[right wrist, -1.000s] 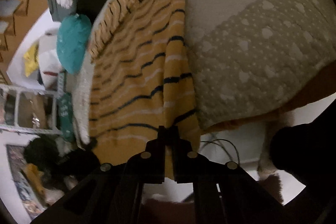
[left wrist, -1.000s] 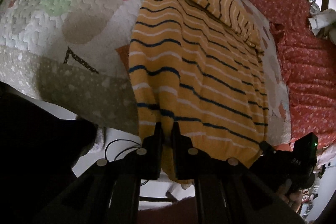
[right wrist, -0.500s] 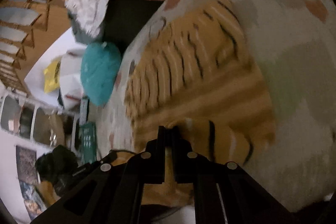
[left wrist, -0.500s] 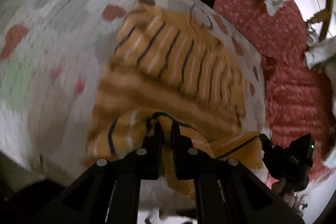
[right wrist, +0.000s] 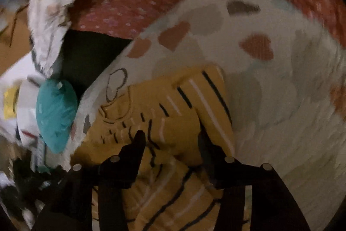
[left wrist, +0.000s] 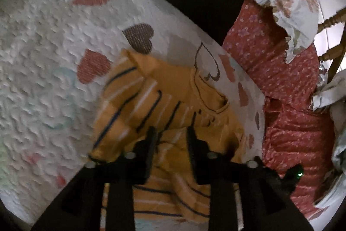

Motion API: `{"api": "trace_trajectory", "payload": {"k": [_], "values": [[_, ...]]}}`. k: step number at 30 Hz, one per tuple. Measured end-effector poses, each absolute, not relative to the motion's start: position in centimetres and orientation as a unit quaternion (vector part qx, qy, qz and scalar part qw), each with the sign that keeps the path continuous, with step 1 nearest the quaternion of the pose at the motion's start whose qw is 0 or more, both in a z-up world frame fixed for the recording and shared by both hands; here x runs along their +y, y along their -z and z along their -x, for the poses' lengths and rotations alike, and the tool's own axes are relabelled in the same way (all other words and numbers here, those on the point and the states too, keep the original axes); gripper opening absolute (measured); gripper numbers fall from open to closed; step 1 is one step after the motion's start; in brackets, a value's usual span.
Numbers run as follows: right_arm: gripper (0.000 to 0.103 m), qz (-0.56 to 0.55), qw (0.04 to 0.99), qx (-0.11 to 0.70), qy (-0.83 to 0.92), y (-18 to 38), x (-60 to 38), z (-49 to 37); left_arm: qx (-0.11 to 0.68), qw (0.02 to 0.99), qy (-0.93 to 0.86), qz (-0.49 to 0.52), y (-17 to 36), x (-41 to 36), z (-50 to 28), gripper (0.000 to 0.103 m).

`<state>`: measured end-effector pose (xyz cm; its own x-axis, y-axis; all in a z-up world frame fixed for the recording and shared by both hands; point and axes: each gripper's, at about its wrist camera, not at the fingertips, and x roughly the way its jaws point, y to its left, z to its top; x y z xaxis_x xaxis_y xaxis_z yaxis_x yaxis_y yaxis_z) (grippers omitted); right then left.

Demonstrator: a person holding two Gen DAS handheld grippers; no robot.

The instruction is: Fold small clothes

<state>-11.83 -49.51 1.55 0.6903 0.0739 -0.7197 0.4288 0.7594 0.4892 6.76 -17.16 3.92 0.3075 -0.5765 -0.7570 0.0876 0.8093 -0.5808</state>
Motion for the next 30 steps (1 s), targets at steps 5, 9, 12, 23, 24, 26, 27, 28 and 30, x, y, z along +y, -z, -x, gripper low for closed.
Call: {"api": "trace_trajectory", "payload": {"k": [5,9,12,23,24,26,27,28,30], "values": [[0.056,-0.22,0.887,0.405,0.032,-2.9,-45.2,11.5,0.503,0.831,0.228,0.071,-5.2,-18.9,-3.6,0.043],[0.058,-0.095,0.897,0.432,-0.018,-2.5,-41.0,11.1,0.438,0.857,0.254,-0.099,-5.7,-22.3,-0.4,0.044],[0.062,-0.013,0.899,0.438,-0.021,-1.8,-39.0,10.9,0.411,0.853,0.27,-0.175,-4.9,-24.3,0.9,0.044],[0.002,0.038,0.888,0.459,-0.005,1.2,-38.2,7.8,0.449,0.822,0.242,-0.253,0.2,-28.1,-2.4,0.001],[0.001,0.009,0.894,0.449,0.004,0.5,-39.1,7.5,0.459,0.826,0.239,-0.222,0.0,-27.5,-3.4,0.0],[0.001,-0.029,0.904,0.427,0.016,-1.2,-40.4,7.3,0.471,0.837,0.234,-0.152,-1.0,-26.2,-5.3,0.0],[0.001,-0.057,0.91,0.409,0.028,-2.3,-41.7,7.1,0.474,0.843,0.228,-0.113,-1.7,-25.4,-6.5,0.0],[0.001,-0.077,0.914,0.396,0.04,-3.1,-42.8,6.8,0.478,0.846,0.221,-0.082,-2.1,-24.6,-7.5,0.0],[0.001,-0.107,0.918,0.374,0.079,-4.2,-45.1,6.1,0.487,0.849,0.203,-0.04,-2.3,-23.6,-9.0,0.0]]}}
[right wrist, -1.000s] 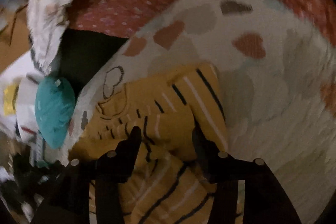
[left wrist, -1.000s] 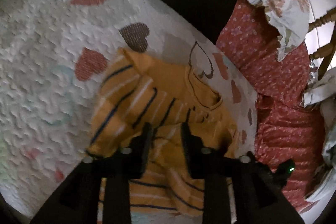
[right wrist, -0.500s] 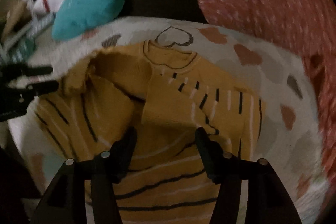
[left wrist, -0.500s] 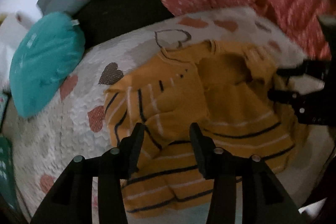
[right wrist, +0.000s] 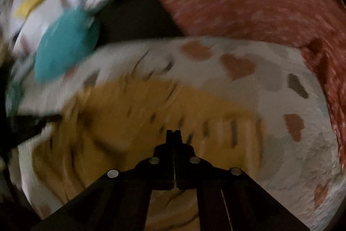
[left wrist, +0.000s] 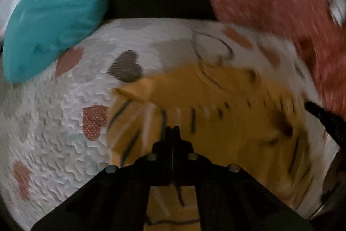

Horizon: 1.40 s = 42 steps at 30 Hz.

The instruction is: Fold small clothes

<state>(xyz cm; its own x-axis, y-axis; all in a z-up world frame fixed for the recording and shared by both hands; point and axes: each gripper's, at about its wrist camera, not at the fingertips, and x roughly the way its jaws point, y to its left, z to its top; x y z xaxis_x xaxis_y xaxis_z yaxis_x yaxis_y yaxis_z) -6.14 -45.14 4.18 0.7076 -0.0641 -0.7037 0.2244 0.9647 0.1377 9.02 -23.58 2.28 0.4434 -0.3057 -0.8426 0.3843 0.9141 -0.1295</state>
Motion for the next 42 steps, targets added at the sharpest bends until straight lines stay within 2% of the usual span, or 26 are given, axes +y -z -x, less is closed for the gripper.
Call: {"api": "trace_trajectory", "payload": {"k": [4,7,8,10,11,12,20,29,31,32,42], "values": [[0.001,-0.122,0.908,0.379,0.132,-3.8,-47.8,5.5,0.511,0.843,0.166,-0.021,-1.1,-22.8,-10.6,0.0],[0.003,-0.139,0.909,0.386,0.076,-3.6,-47.1,5.6,0.506,0.839,0.198,-0.042,-1.8,-23.3,-9.9,0.0],[0.006,-0.134,0.908,0.392,0.056,-3.4,-46.5,5.5,0.495,0.84,0.216,-0.053,-2.4,-23.5,-9.1,0.004],[0.032,-0.115,0.909,0.399,0.031,-3.5,-45.2,5.7,0.474,0.84,0.254,-0.077,-3.4,-23.8,-7.3,0.019],[0.05,-0.109,0.91,0.4,0.022,-3.4,-44.6,5.8,0.467,0.84,0.262,-0.088,-3.7,-23.9,-6.8,0.036],[0.054,-0.11,0.909,0.401,0.017,-3.3,-44.4,6.0,0.458,0.841,0.267,-0.104,-3.8,-23.9,-6.0,0.043],[0.054,-0.137,0.896,0.422,0.009,-2.4,-44.3,6.6,0.433,0.821,0.305,-0.21,-2.1,-24.4,-1.0,0.043],[0.054,-0.156,0.889,0.43,0.013,-1.8,-44.9,6.8,0.425,0.82,0.284,-0.259,0.7,-26.7,-1.5,0.043],[0.054,-0.158,0.888,0.432,0.013,-1.6,-45.0,6.8,0.431,0.818,0.279,-0.259,1.1,-27.0,-2.0,0.025],[0.054,-0.159,0.888,0.432,0.014,-1.6,-45.1,6.7,0.437,0.817,0.273,-0.259,1.2,-27.2,-2.3,0.01],[0.054,-0.157,0.893,0.421,0.006,-1.9,-45.3,6.6,0.493,0.846,0.178,-0.099,0.3,-23.2,-8.2,0.008]]}}
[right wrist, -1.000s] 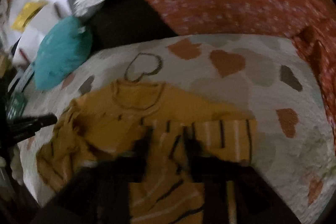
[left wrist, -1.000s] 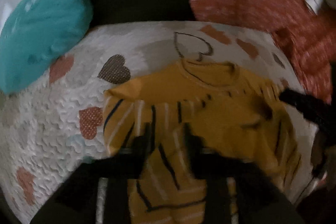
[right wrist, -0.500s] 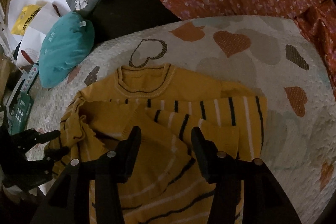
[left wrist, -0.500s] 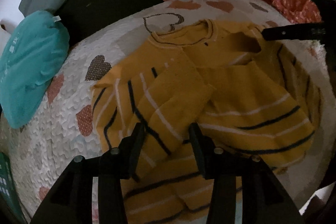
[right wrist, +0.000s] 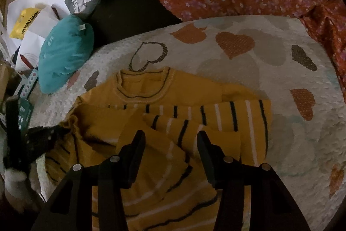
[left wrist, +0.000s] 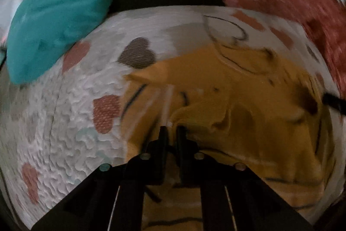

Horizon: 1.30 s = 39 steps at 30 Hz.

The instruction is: Fold small clothes

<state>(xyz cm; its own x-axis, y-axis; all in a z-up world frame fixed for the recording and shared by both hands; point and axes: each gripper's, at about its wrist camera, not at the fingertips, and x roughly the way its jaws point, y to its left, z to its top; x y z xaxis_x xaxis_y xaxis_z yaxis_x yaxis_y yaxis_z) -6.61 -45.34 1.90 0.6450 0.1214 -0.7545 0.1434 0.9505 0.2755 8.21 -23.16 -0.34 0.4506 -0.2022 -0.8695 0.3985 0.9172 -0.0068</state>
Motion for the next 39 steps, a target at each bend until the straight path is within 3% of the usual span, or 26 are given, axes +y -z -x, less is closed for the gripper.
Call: {"api": "trace_trajectory", "payload": {"k": [8,13,14,16,23,26,32,36,38,39], "values": [[0.054,-0.024,0.902,0.426,-0.071,-2.0,-39.2,6.8,0.512,0.843,0.156,-0.059,1.0,-23.0,-9.6,0.008],[0.053,0.08,0.874,0.476,-0.054,1.8,-36.2,6.5,0.518,0.84,0.158,-0.041,0.9,-22.6,-9.7,0.009],[0.049,0.09,0.873,0.477,-0.048,2.2,-36.0,6.6,0.518,0.839,0.158,-0.039,0.9,-22.6,-9.7,0.009],[0.009,0.108,0.874,0.474,-0.027,2.2,-35.7,6.8,0.517,0.84,0.158,-0.044,0.9,-22.6,-9.7,0.009],[0.008,-0.024,0.922,0.382,0.057,-4.8,-42.3,6.8,0.513,0.846,0.145,-0.016,0.5,-21.7,-9.9,0.008],[0.008,-0.071,0.919,0.369,0.115,-4.6,-45.2,6.1,0.512,0.85,0.127,-0.007,0.5,-21.4,-10.2,0.0],[0.019,-0.134,0.893,0.399,0.158,-1.0,-48.0,5.2,0.534,0.838,0.112,0.027,1.5,-20.7,-11.1,0.0],[0.061,-0.178,0.902,0.364,0.151,-3.4,-49.6,7.2,0.519,0.844,0.127,0.036,0.0,-20.1,-10.8,0.001],[0.061,-0.191,0.903,0.354,0.153,-4.2,-50.1,7.8,0.51,0.847,0.148,0.029,-0.7,-20.4,-10.5,0.008],[0.061,-0.199,0.901,0.355,0.149,-4.3,-50.4,8.0,0.507,0.847,0.159,0.026,-1.0,-20.7,-10.4,0.018]]}}
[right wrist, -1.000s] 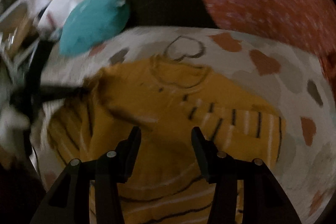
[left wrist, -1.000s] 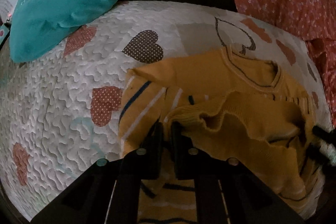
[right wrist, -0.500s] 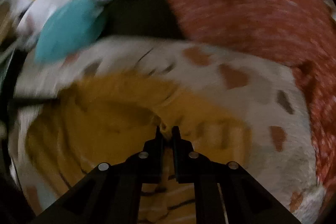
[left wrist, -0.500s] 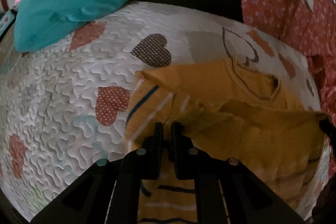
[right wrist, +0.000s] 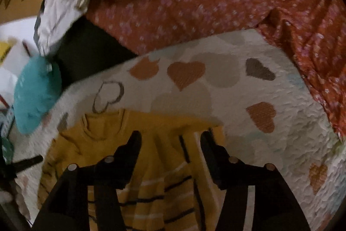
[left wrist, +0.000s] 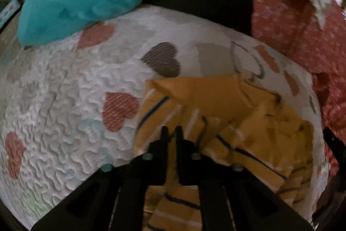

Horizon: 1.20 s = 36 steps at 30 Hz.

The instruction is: Fold small clothes

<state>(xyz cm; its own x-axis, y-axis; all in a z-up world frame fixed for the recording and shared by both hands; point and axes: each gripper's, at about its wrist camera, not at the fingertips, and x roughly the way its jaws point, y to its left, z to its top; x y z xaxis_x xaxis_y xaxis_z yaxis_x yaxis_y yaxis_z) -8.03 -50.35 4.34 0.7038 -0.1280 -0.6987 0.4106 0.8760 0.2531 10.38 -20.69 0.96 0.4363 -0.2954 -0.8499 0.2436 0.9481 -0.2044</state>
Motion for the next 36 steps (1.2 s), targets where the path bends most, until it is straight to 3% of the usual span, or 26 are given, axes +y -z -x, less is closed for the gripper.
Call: {"api": "trace_trajectory", "payload": {"k": [3,5,9,10,12,18,23,24,25,26,36], "values": [[0.061,-0.216,0.896,0.36,0.143,-4.5,-50.6,8.7,0.492,0.847,0.199,0.023,-1.6,-22.3,-9.6,0.046],[0.061,-0.22,0.894,0.363,0.143,-4.5,-50.8,9.1,0.487,0.844,0.225,0.004,-1.6,-24.3,-9.1,0.055],[0.061,-0.23,0.891,0.365,0.139,-4.6,-51.8,9.9,0.498,0.836,0.222,-0.065,0.2,-27.9,-8.9,0.059],[0.061,-0.231,0.891,0.366,0.137,-4.6,-52.0,10.0,0.506,0.832,0.212,-0.079,0.8,-28.3,-8.9,0.057],[0.061,-0.226,0.891,0.374,0.126,-4.5,-51.8,10.2,0.524,0.825,0.193,-0.092,1.8,-28.8,-9.4,0.006],[0.061,-0.157,0.889,0.422,0.084,-3.3,-49.4,9.6,0.52,0.843,0.133,-0.035,0.5,-26.2,-10.8,0.006],[0.061,-0.166,0.877,0.45,0.041,-1.4,-48.0,9.0,0.517,0.851,0.091,-0.007,-0.1,-23.6,-11.6,0.006],[0.058,-0.16,0.873,0.459,0.034,-0.8,-47.5,8.6,0.519,0.85,0.09,0.0,0.0,-23.5,-11.7,0.006],[0.029,-0.149,0.87,0.47,0.031,-0.2,-47.0,8.2,0.52,0.849,0.09,0.001,0.1,-23.3,-11.7,0.006],[0.009,-0.132,0.866,0.481,0.041,0.4,-46.5,7.8,0.52,0.849,0.089,-0.001,0.2,-23.4,-11.7,0.006],[0.01,-0.259,0.855,0.434,0.117,1.2,-50.7,7.7,0.525,0.839,0.137,0.04,-0.6,-21.9,-11.6,0.011]]}}
